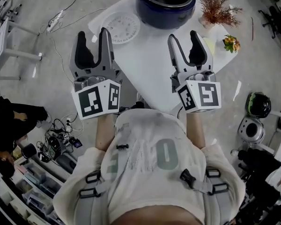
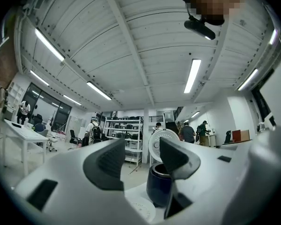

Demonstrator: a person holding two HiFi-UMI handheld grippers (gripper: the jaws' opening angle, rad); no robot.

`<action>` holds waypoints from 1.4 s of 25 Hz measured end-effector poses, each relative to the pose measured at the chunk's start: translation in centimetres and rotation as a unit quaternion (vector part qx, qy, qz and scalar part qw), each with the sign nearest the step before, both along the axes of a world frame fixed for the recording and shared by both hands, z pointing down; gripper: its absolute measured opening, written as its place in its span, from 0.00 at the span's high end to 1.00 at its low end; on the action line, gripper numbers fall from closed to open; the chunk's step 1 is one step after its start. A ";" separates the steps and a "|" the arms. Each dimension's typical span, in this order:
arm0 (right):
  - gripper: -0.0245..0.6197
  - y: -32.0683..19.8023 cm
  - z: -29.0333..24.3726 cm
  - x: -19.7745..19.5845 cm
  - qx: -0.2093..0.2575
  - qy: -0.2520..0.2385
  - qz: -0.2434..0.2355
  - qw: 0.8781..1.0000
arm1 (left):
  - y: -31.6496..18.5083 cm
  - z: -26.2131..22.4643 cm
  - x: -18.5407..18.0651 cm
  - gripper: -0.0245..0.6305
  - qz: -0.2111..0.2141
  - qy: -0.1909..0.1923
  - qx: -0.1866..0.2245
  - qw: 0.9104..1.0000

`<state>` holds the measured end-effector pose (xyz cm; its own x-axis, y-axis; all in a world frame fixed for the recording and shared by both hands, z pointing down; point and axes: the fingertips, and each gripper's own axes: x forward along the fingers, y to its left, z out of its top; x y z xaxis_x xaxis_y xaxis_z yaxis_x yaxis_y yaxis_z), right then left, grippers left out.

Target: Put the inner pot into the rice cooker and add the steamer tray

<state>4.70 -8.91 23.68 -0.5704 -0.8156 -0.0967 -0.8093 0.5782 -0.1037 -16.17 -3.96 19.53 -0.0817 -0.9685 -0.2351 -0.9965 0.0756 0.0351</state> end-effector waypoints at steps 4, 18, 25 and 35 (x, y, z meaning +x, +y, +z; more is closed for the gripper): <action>0.56 -0.1 -0.2 -0.7 0.001 -0.003 -0.011 1.000 | 0.1 0.3 -1.0 0.62 -0.014 0.001 -0.005 1.000; 0.56 -7.5 12.7 -5.8 -0.250 -0.147 -0.042 0.956 | -5.0 15.1 -11.5 0.62 0.033 0.407 -0.073 0.910; 0.56 -11.2 19.8 -8.8 -0.352 -0.191 -0.023 0.916 | -8.3 24.5 -14.3 0.63 0.006 0.554 -0.099 0.827; 0.59 -13.9 28.0 -11.2 -0.479 -0.278 0.001 0.833 | -11.3 33.2 -14.5 0.67 -0.020 0.650 -0.139 0.747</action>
<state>-6.46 -22.83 51.68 -0.6532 -0.6718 0.3492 -0.4823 0.0137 -0.8759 -30.63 -15.23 52.74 -0.0951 -0.9558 0.2780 -0.1310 0.2889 0.9484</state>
